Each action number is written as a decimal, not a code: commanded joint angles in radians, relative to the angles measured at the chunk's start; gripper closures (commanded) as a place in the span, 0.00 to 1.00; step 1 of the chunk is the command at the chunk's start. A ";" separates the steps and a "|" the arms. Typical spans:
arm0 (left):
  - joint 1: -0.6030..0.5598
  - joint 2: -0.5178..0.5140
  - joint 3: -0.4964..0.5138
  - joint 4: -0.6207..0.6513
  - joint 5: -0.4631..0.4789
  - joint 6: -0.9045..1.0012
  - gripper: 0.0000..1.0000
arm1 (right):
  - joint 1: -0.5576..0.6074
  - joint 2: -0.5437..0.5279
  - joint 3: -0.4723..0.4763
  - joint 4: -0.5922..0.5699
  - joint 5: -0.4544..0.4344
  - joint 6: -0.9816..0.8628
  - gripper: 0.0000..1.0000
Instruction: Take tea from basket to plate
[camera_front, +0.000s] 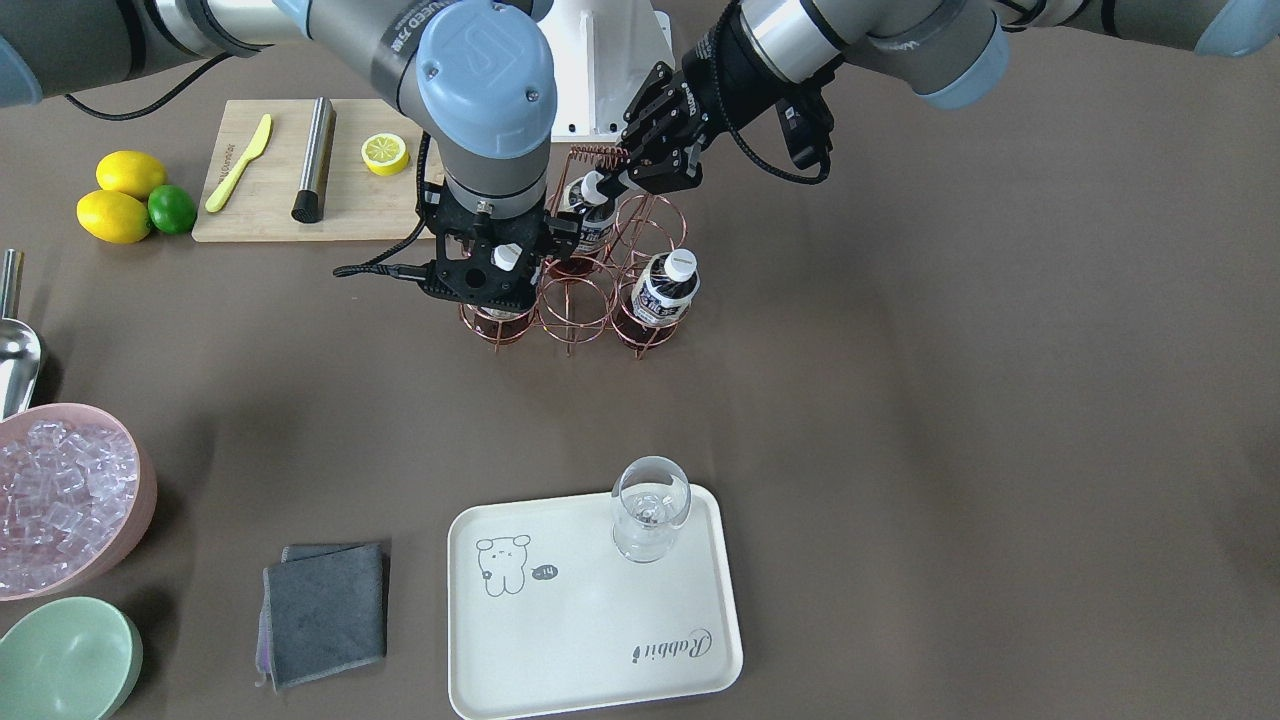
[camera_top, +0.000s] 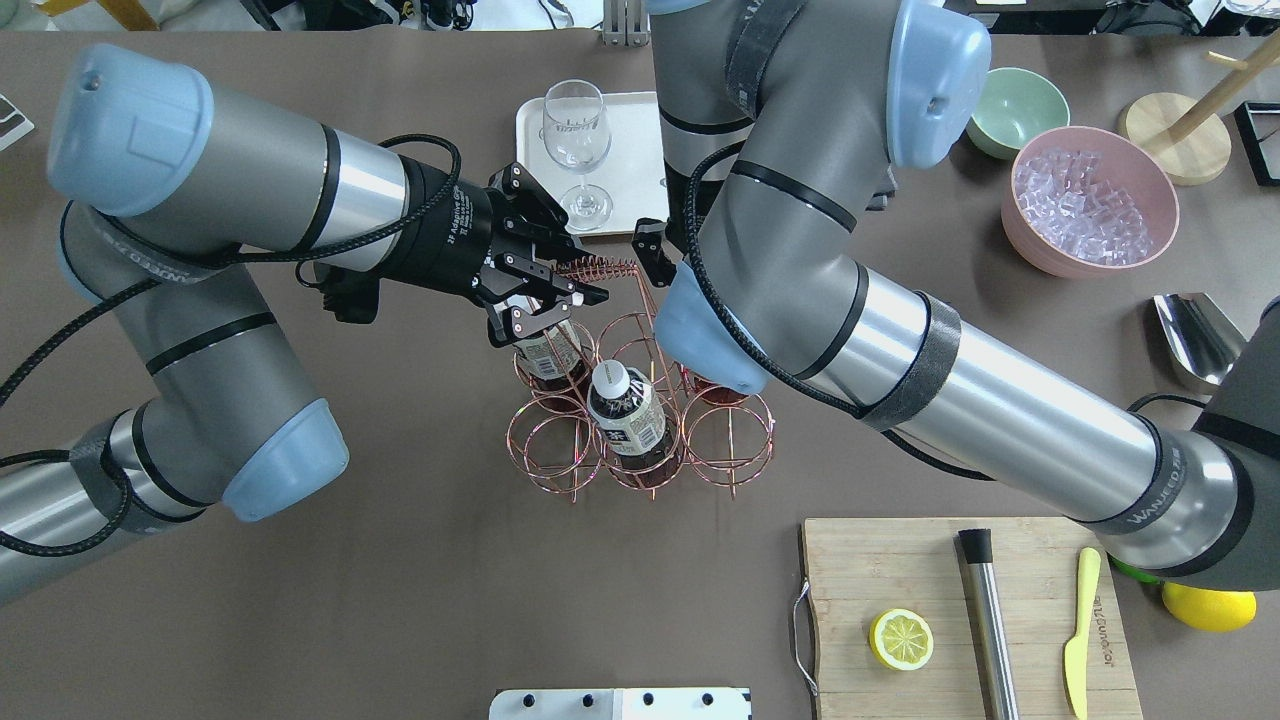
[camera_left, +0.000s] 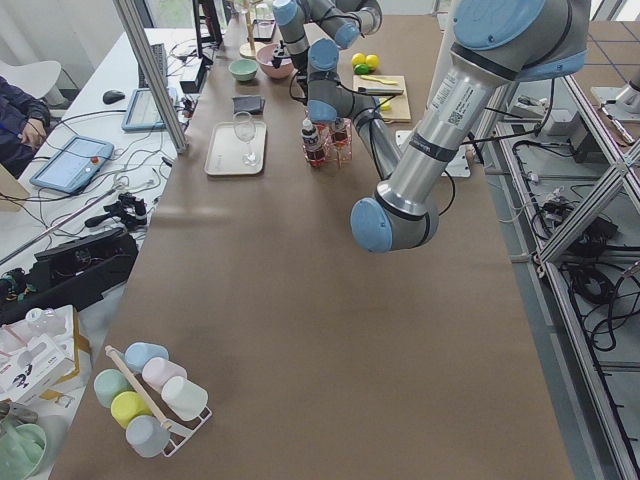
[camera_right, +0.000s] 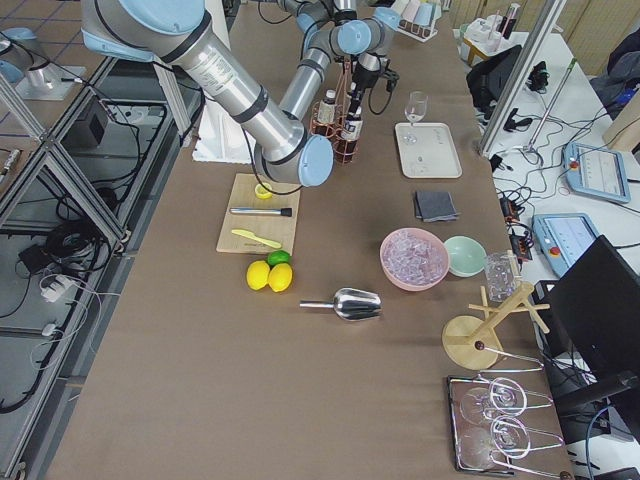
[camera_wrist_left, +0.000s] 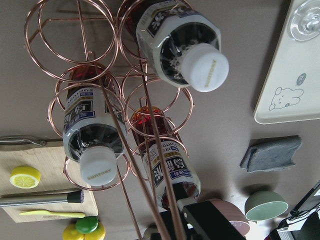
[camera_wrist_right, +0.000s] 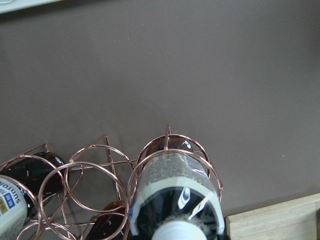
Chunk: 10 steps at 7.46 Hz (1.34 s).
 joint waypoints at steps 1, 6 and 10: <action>0.000 0.001 0.002 -0.001 0.000 0.000 1.00 | 0.000 0.009 0.010 0.001 -0.009 -0.001 0.33; 0.000 0.001 0.002 -0.001 0.000 0.000 1.00 | 0.000 0.012 0.019 0.001 -0.020 -0.001 0.53; 0.000 0.001 0.002 -0.001 0.000 0.000 1.00 | 0.001 0.012 0.019 0.025 -0.036 0.007 0.45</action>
